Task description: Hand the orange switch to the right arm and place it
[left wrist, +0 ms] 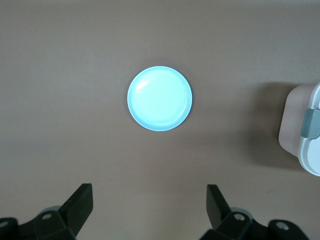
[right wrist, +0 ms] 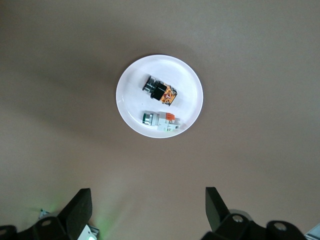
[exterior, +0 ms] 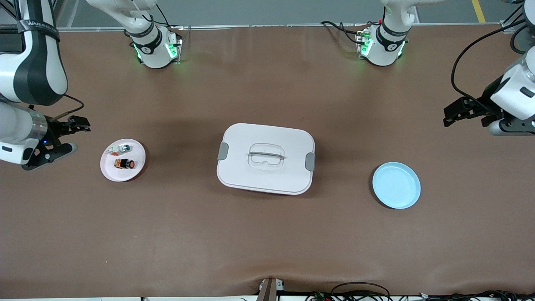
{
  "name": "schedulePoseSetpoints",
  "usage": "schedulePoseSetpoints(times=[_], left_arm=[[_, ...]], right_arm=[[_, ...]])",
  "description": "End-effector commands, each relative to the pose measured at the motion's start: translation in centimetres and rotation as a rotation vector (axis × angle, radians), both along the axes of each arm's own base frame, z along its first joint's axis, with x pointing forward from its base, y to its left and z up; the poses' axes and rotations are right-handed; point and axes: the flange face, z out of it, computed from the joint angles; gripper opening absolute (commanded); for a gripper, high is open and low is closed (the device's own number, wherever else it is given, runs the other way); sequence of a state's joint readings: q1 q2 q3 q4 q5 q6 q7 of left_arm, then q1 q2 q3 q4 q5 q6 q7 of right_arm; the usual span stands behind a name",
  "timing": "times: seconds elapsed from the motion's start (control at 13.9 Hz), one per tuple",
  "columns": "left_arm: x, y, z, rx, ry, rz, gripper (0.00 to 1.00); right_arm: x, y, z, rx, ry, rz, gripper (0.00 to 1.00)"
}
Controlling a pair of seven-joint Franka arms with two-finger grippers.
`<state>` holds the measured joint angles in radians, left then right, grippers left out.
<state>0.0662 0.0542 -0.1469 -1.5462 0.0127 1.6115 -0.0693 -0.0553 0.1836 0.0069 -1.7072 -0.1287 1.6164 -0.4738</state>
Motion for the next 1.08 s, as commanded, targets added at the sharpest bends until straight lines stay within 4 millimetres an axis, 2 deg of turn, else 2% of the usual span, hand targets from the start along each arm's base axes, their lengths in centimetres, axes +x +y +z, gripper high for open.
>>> schedulePoseSetpoints(times=[0.0, 0.22, 0.43, 0.58, 0.65, 0.86, 1.01], left_arm=[[-1.1, 0.4, 0.7, 0.006, -0.042, -0.011, 1.0], [-4.7, 0.1, 0.6, 0.018, -0.1, -0.011, 1.0], [-6.8, 0.2, 1.0, 0.028, -0.101, -0.021, 1.0], [-8.5, 0.5, 1.3, 0.038, -0.111, -0.061, 1.0], [-8.7, 1.6, 1.6, 0.041, -0.115, -0.061, 1.0], [-8.5, 1.3, 1.5, -0.018, -0.105, -0.024, 1.0], [-8.3, 1.3, 1.4, -0.02, -0.1, -0.012, 1.0]], right_arm=[[0.3, 0.6, 1.7, 0.011, -0.028, -0.041, 1.0], [1.0, 0.5, 3.1, 0.006, -0.063, -0.058, 1.0], [1.2, 0.8, 3.6, -0.005, -0.078, -0.102, 1.0], [1.5, 1.0, 4.8, -0.005, -0.098, -0.1, 1.0], [1.5, 1.2, 5.1, -0.008, -0.099, -0.11, 1.0], [1.7, 2.5, 6.3, -0.032, -0.123, -0.206, 1.0], [1.3, 2.2, 8.1, -0.031, -0.102, -0.236, 1.0]])
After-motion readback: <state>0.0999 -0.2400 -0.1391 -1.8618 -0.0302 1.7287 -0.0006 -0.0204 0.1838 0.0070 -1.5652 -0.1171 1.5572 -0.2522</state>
